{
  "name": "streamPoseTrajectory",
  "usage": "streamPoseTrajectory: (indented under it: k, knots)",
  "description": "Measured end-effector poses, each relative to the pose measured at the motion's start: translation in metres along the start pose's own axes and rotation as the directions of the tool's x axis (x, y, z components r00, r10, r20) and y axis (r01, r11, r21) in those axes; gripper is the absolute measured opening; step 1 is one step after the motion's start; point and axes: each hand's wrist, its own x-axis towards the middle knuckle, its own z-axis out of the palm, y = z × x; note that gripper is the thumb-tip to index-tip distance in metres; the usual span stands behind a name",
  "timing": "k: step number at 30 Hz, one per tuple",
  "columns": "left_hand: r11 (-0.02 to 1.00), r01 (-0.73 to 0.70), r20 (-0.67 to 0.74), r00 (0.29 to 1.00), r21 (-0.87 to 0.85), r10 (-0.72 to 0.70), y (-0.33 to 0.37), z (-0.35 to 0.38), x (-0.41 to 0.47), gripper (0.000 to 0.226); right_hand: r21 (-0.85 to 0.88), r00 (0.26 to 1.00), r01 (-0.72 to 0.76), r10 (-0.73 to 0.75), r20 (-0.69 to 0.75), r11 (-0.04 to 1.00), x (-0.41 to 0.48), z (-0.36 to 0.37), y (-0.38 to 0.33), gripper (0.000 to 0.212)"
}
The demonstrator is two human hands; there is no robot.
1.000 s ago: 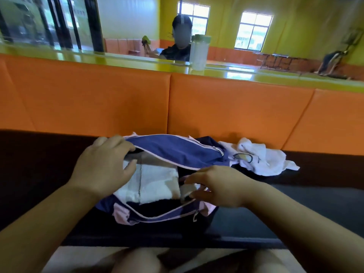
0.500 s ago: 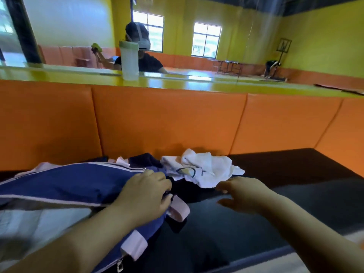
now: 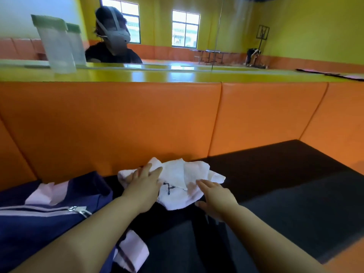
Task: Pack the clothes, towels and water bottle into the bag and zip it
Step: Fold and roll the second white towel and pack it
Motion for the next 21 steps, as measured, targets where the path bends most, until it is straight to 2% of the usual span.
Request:
streamPoseTrajectory:
  k: [3, 5, 7, 9, 14, 16, 21]
  knots:
    - [0.999, 0.014, 0.115, 0.993, 0.038, -0.018, 0.0, 0.004, 0.018, 0.054, 0.032, 0.997, 0.028, -0.03, 0.065, 0.999, 0.005, 0.011, 0.0, 0.052]
    - [0.997, 0.076, 0.177, 0.981, 0.009, -0.076, 0.001, 0.004, 0.021, 0.061, 0.04, 1.0, 0.019, -0.02, 0.011, 0.999, 0.002, 0.018, 0.002, 0.04]
    - [0.996, 0.075, 0.194, 0.977, 0.057, -0.085, 0.003, 0.003, 0.02, 0.065, 0.026, 0.998, 0.011, -0.009, -0.062, 1.0, -0.005, 0.022, 0.006, 0.029]
    - [0.997, 0.032, 0.185, 0.982, 0.077, -0.046, 0.003, 0.002, 0.013, 0.057, 0.03, 0.997, -0.003, 0.005, -0.079, 1.0, -0.014, 0.026, 0.011, 0.027]
    - [0.987, -0.129, 0.284, 0.954, 0.099, 0.097, 0.013, -0.005, -0.015, 0.023, 0.034, 0.998, -0.031, 0.033, -0.046, 0.999, -0.039, 0.025, 0.016, 0.034]
    - [0.993, -0.112, 0.281, 0.955, 0.038, 0.097, 0.02, -0.006, -0.026, 0.009, 0.019, 0.999, -0.045, 0.045, -0.016, 0.999, -0.049, 0.02, 0.016, 0.033]
    - [0.967, -0.028, 0.333, 0.936, -0.251, 0.114, 0.04, 0.004, -0.059, 0.027, -0.023, 0.992, -0.127, 0.128, 0.02, 0.992, -0.081, 0.009, 0.026, 0.031]
